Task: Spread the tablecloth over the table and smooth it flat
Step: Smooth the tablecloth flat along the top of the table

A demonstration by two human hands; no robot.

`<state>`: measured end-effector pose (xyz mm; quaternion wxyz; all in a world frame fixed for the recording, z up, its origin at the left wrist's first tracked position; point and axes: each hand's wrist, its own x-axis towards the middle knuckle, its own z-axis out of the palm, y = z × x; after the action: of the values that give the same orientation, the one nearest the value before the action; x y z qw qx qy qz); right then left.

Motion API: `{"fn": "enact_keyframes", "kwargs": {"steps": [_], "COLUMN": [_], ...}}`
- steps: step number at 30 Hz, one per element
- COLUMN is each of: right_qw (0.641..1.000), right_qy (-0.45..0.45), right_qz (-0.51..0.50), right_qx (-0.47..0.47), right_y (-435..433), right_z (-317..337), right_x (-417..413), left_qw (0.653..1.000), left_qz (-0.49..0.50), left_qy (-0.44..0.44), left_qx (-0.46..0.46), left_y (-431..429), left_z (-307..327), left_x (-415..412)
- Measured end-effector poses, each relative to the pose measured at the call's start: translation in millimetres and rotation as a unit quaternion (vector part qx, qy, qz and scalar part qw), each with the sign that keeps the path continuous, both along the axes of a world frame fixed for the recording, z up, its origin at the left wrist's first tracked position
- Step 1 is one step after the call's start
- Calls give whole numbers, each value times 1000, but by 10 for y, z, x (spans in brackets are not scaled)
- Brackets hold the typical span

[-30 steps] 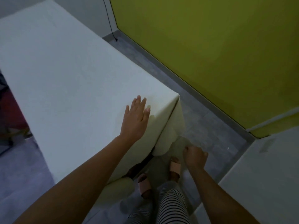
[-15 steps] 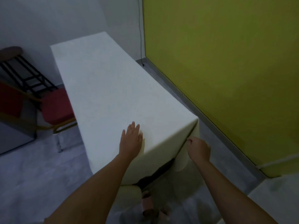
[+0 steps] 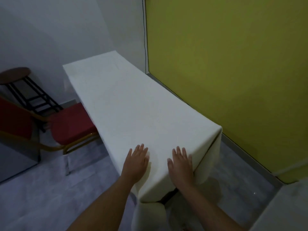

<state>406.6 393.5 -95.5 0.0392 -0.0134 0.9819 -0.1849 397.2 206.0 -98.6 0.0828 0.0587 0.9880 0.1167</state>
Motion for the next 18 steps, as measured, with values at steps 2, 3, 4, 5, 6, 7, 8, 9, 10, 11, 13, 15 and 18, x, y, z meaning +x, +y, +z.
{"fn": "enact_keyframes", "kwargs": {"steps": [2,3,4,5,6,7,8,9,10,11,13,15,18], "right_qw": [999,998,997,997,996,994,992,990,989,988,986,985,983], "right_qy": [-23,-33,-37,-37,-21,-29,-40,-60,-62,-62,-68,-74,-71], "right_qz": [-4,-13,-26,-45,-65,-83,-98,-103,-106,-108,-115,-123,-137], "right_qx": [40,55,58,53,56,64,73,77,81,88,96,99,102], "right_y": [-305,-474,-630,-748,-829,-887,-941,-987,-1028,-1079,-1204,-1294,-1321], "right_z": [-95,-124,-157,-201,-252,-252,-257,-253,-232,-208,-171,-181,-223], "right_x": [100,148,179,199,204,211,220,236,255,285,336,344,327], "left_qw": [998,996,994,990,987,986,984,980,978,976,977,979,973], "left_qz": [-56,-76,-101,-134,-152,-160,-175,-192,-204,-212,-209,-197,-223], "left_qy": [-15,-7,-17,-19,-35,-33,-22,-12,-15,-14,-20,-32,-35], "left_qx": [-31,-38,-31,-26,-26,-29,-38,-42,-43,-41,-37,-37,-47], "left_y": [-245,-358,-452,-554,-651,-752,-846,-922,-976,-1012,-1052,-1094,-1160], "left_z": [-53,-87,-97,-138,-161,-196,-216,-226,-237,-249,-291,-288,-278], "left_x": [32,47,60,68,79,83,80,69,57,30,-24,-85,-155]}}
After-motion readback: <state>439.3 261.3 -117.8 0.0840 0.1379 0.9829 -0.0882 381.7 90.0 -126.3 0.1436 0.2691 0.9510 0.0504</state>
